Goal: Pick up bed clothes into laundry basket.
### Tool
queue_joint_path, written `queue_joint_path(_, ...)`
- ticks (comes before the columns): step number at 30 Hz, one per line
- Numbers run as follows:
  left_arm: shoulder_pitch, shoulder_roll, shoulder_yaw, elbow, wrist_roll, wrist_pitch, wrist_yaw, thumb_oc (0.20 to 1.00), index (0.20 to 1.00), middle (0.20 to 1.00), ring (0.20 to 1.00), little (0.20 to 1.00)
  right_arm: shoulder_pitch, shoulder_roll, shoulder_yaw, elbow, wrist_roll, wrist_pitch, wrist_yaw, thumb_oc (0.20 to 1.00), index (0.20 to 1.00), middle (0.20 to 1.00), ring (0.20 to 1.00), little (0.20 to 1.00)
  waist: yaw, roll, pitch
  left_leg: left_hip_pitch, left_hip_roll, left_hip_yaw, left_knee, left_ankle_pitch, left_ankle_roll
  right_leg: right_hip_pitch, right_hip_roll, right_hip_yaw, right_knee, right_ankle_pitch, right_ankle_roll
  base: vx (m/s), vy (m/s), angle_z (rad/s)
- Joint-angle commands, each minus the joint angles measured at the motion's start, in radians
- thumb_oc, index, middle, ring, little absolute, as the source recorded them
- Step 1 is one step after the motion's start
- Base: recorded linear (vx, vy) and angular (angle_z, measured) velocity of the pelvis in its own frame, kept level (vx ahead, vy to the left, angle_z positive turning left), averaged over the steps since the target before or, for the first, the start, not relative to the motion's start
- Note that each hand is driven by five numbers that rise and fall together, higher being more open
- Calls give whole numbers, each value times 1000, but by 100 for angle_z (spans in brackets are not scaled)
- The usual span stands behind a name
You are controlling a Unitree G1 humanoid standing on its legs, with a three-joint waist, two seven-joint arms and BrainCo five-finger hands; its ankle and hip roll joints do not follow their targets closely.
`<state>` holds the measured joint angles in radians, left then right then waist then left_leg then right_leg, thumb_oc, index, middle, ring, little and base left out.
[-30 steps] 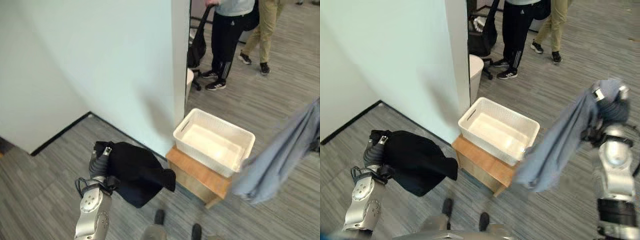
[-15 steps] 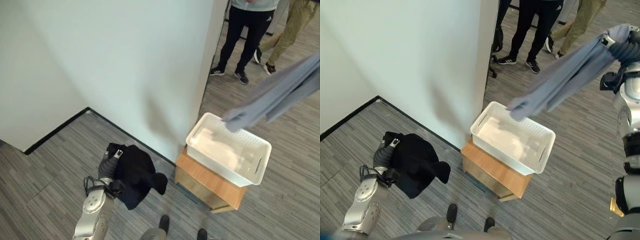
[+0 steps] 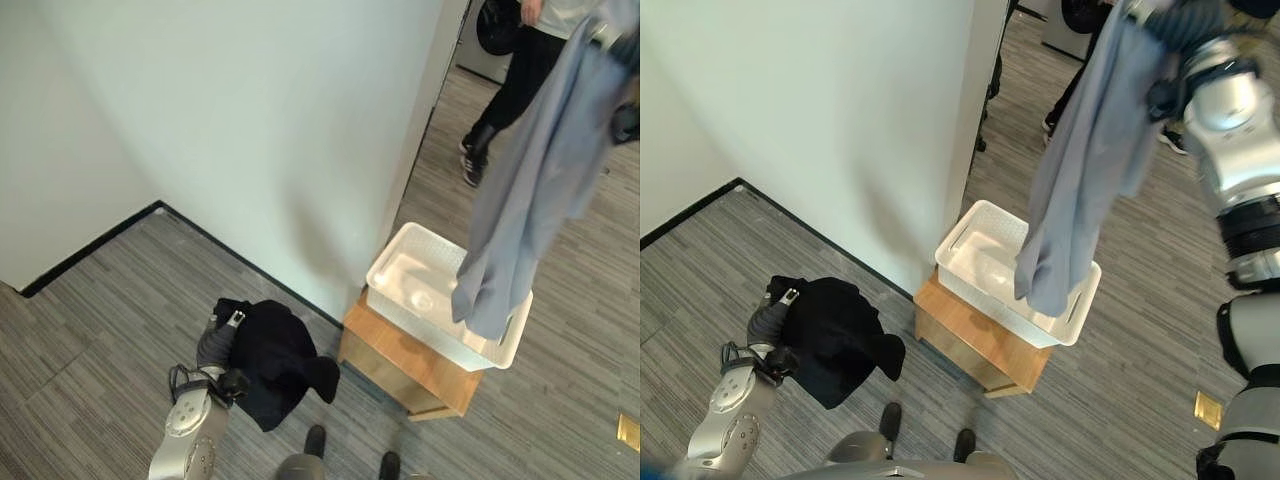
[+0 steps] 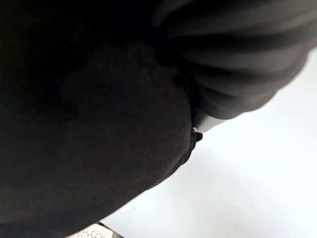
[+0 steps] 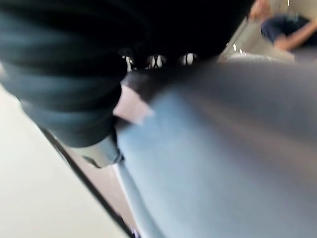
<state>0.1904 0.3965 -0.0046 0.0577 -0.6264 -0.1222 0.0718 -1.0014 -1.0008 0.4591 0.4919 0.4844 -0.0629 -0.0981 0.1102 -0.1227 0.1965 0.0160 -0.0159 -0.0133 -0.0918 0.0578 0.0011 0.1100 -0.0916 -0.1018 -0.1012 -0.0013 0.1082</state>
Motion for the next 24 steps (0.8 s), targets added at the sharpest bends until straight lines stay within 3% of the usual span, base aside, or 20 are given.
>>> queue_joint_path(1,-28,32,13,-50,-38,-61,4,200,200,200,200,200,-37,-31,-9,-14,-52,-22,-4,200,200,200,200,200,20,-4,-18,35,38,-21,5,-46,-35,-52,-14,-42,18,72,20,-33,-7,-1)
queue_joint_path(7,-36,33,14,-55,-30,-59,12,200,200,200,200,200,104,66,-40,3,-136,14,19,200,200,200,200,200,28,8,16,12,35,-29,5,-37,-33,-73,-13,-44,18,76,18,-13,-3,0)
queue_joint_path(13,-48,40,13,-54,-33,-63,24,200,200,200,200,200,174,190,-25,162,-243,50,28,200,200,200,200,200,46,36,62,-32,30,-36,5,-19,-32,-113,-14,-45,18,87,16,-53,-6,-1)
queue_joint_path(15,-66,36,11,-49,-37,-67,22,200,200,200,200,200,220,249,20,224,-289,58,86,200,200,200,200,200,55,50,77,-47,27,-41,5,-10,-33,-127,-13,-48,15,91,16,-48,-2,0)
queue_joint_path(17,-73,37,6,-44,-34,-68,16,200,200,200,200,200,229,251,40,246,-284,62,119,200,200,200,200,200,55,52,76,-49,27,-44,5,-9,-34,-128,-13,-50,14,90,15,8,-7,3)
queue_joint_path(18,-78,38,-1,-41,-29,-66,9,200,200,200,200,200,235,263,56,308,-287,76,146,369,369,369,369,369,59,54,75,-51,28,-47,5,-8,-34,-127,-13,-52,14,88,15,27,-22,7)
queue_joint_path(19,-89,50,-11,-38,-30,-61,1,200,200,200,200,200,216,287,103,389,-328,101,197,1000,1000,1000,1000,1000,64,58,75,-55,28,-52,5,-6,-37,-128,-14,-55,14,85,15,30,-22,6)
queue_joint_path(24,-101,53,-16,-41,-26,-63,-3,200,200,200,200,200,196,305,127,460,-387,110,190,1000,1000,1000,1000,1000,57,65,77,-53,28,-53,5,-7,-37,-127,-12,-51,14,83,15,4,-2,7)
